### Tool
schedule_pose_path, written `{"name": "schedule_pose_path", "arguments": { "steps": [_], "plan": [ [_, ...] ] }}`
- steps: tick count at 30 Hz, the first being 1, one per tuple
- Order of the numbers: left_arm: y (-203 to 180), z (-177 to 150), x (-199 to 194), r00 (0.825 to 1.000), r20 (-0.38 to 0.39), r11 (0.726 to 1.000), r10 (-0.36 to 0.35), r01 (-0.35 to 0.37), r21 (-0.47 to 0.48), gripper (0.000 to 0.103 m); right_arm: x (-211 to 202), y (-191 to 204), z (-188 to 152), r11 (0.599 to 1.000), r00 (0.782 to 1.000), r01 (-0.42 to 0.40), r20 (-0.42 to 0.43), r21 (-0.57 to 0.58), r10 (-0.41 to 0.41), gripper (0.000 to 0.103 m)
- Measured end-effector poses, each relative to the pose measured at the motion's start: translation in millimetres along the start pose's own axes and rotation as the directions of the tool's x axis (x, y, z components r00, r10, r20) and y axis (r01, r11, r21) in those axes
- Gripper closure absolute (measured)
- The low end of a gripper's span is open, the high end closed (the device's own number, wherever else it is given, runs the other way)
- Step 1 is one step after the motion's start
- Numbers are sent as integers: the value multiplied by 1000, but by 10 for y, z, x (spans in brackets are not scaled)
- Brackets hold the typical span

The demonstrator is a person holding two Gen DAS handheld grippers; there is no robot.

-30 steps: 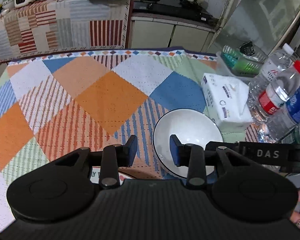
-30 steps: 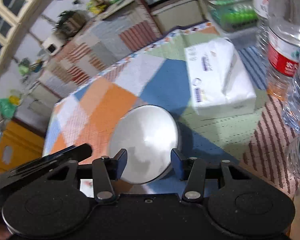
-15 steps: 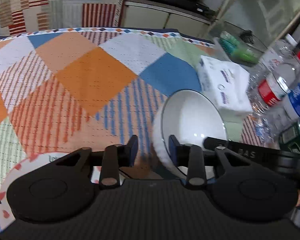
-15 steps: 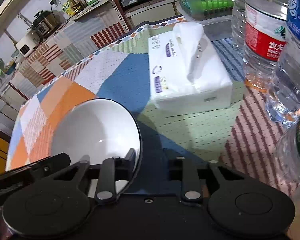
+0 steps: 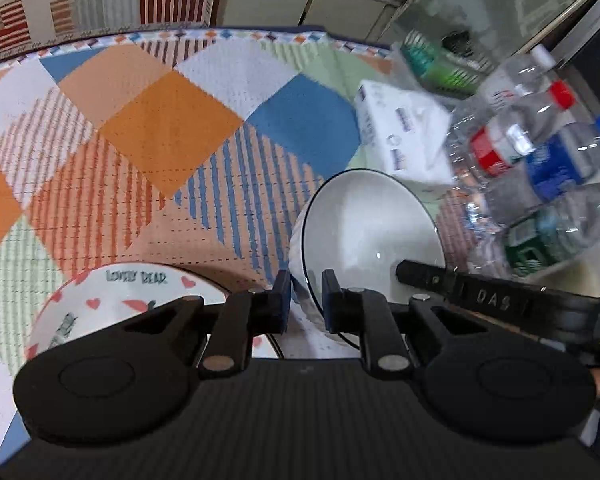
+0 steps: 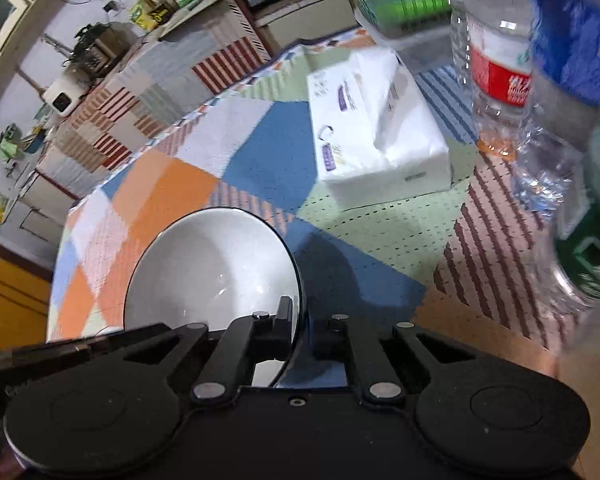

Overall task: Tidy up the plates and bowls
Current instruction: 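Lift that bowl and carry it over the stacked bowls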

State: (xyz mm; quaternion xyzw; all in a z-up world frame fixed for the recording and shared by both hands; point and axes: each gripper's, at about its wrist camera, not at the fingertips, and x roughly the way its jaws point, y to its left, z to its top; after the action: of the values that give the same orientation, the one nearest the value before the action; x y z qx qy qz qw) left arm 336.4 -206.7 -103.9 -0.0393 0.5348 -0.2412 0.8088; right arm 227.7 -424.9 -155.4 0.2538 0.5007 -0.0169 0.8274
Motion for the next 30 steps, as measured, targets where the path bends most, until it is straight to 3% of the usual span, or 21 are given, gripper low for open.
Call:
{"name": "schedule_pose_path", "arguments": {
  "steps": [4,10,17,22,30],
  "plan": [
    [-107,-109,-351,1000,26,999,13,-14,48,88,-286,111,-116,999,1000,-27,14,-39,27,91],
    [-82,-343,-856,999,30,998,-38,36,51,88,-724,181,-331,991,991,-122,52,-61,126,91],
    [-191,-739,-1235,999,38,998,-29,26,63,88,-1161,315,-575,974,980,-177,66,-145,188,89],
    [-287,-1000,-1283,1000,14,997,-12,10,83,88,-1322,297,-793,967,978,-182,65,-179,196,89],
    [-333,-1299,-1052,998,-64,996,21,-15,85,88,-1288,249,-1143,959,991,-106,48,-263,123,89]
  ]
}}
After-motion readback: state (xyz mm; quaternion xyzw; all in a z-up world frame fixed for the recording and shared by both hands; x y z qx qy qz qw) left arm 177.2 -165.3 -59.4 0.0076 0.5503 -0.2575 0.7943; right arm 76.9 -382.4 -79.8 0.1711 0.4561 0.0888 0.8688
